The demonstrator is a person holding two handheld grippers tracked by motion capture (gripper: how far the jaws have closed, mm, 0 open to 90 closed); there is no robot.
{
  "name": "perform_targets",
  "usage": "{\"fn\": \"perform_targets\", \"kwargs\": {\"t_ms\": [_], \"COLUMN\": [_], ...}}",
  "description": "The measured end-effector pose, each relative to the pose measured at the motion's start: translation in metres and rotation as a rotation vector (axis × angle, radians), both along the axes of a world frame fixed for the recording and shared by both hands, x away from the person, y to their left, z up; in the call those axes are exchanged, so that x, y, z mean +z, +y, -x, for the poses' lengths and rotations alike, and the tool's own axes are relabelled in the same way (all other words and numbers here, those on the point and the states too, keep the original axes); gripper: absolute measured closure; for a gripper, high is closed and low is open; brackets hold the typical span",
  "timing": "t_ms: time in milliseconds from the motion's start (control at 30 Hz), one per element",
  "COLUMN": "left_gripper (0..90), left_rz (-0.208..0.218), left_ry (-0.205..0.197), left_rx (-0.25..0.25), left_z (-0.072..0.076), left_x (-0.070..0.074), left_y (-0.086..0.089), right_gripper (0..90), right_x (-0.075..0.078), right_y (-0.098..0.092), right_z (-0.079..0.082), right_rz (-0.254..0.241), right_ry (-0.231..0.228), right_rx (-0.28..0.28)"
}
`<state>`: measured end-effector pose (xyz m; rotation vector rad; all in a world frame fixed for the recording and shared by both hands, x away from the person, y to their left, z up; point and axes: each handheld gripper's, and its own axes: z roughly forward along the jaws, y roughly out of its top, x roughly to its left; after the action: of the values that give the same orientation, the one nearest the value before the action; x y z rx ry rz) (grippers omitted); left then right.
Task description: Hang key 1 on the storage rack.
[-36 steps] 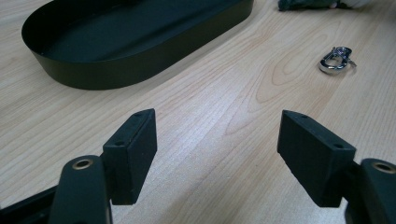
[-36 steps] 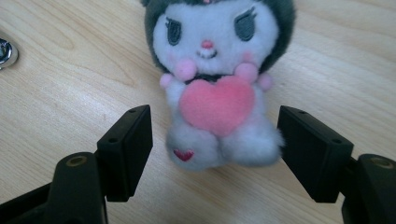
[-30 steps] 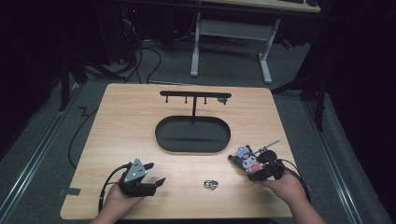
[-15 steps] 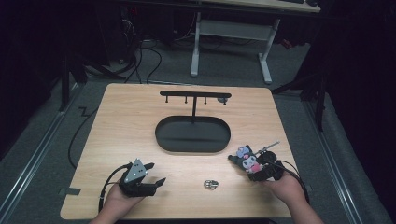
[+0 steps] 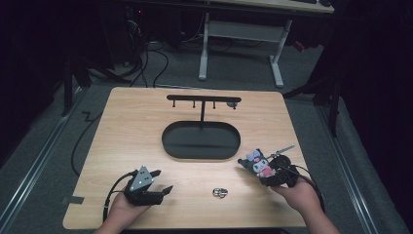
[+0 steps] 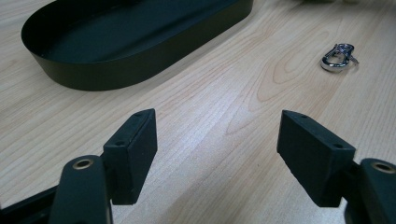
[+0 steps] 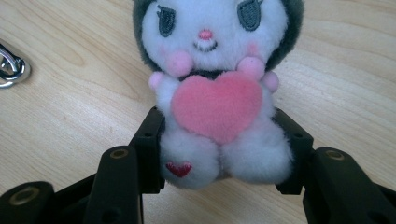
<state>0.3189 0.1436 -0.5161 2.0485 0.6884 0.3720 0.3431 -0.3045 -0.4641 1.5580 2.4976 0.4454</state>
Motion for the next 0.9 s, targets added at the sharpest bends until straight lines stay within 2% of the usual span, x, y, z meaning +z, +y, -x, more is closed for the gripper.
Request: {"fn": "perform_targets", "kwargs": {"t_ms": [400,667,900], "left_gripper": [29.5,29.5,29.5], "left_rz": [-0.006,-0.004,-0.003], "left_ry": [0.002,0.002,-0.001], "left_rx": [-0.005,-0.004,-0.005], "left_z": [0.001,0.000,0.000], "left_x": [0.000,0.000,0.000], "left_y": [-0.001,0.000,0.000], "right_gripper": [48.1,48.1,48.1], "right_x": [0.026,0.048,0.059], "right_y": [0.001,0.007,0.015], "right_z": [-0.004,-0.014,-0.023], "right_rz": [-0.020,-0.038,-0.045], "right_ry": [-0.023,-0.030,-0.032], "right_rx": [-0.006,-0.006,0.006]}}
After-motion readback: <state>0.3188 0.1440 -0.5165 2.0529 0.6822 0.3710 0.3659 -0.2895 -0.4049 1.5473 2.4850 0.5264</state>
